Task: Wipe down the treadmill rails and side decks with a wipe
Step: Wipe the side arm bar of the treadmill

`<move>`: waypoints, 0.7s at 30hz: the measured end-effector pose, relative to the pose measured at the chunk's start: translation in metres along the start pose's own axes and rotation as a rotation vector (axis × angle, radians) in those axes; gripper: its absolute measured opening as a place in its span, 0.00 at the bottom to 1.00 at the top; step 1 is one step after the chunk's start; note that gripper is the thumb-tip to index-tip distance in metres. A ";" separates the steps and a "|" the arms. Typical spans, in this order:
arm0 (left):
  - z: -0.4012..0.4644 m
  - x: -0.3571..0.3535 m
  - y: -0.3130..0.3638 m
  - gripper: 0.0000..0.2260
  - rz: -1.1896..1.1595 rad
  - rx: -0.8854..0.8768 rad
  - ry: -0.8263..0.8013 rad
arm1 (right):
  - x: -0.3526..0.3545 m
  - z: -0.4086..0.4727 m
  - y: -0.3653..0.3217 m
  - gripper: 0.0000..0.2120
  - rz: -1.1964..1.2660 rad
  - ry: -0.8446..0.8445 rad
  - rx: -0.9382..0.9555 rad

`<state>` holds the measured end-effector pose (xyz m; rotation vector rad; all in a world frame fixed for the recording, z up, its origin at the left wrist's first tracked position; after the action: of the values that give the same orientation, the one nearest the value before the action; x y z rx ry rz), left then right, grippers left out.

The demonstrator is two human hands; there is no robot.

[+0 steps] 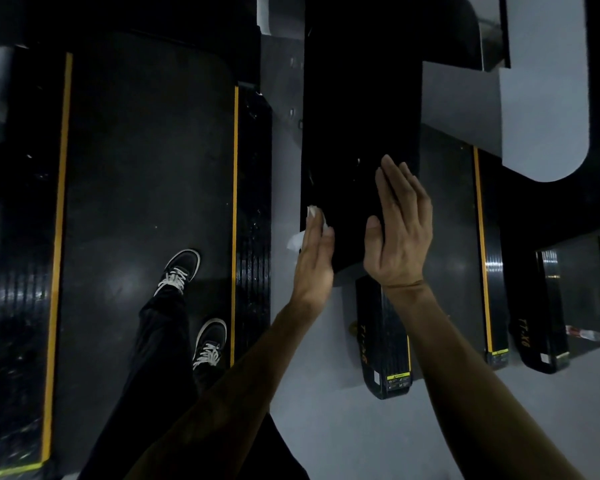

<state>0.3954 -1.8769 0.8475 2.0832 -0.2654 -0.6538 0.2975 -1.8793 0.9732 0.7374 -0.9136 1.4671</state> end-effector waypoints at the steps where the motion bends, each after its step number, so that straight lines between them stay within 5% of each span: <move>1: -0.004 -0.001 0.000 0.41 -0.025 -0.005 -0.001 | 0.000 0.000 0.000 0.26 -0.001 0.000 0.000; 5: -0.029 -0.014 0.022 0.30 -0.051 -0.161 -0.035 | 0.000 -0.001 -0.002 0.25 0.007 0.012 -0.005; 11: -0.014 -0.028 0.072 0.35 -0.008 -0.332 -0.163 | 0.000 -0.001 -0.002 0.24 0.024 0.037 0.002; 21: -0.005 -0.005 0.025 0.39 -0.007 -0.061 -0.052 | 0.000 -0.001 -0.001 0.24 0.019 0.018 -0.010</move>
<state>0.3953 -1.8851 0.8717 2.0118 -0.2640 -0.7126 0.2988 -1.8781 0.9729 0.7091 -0.9158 1.4826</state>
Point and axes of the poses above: each hand's wrist, its own z-axis towards the middle knuckle, its own x-axis out of the back of the hand, y = z × x, the point moved 5 cm from there along z, towards the middle knuckle, and after that the axes turned 2 degrees about x, right-handed, at the moved point
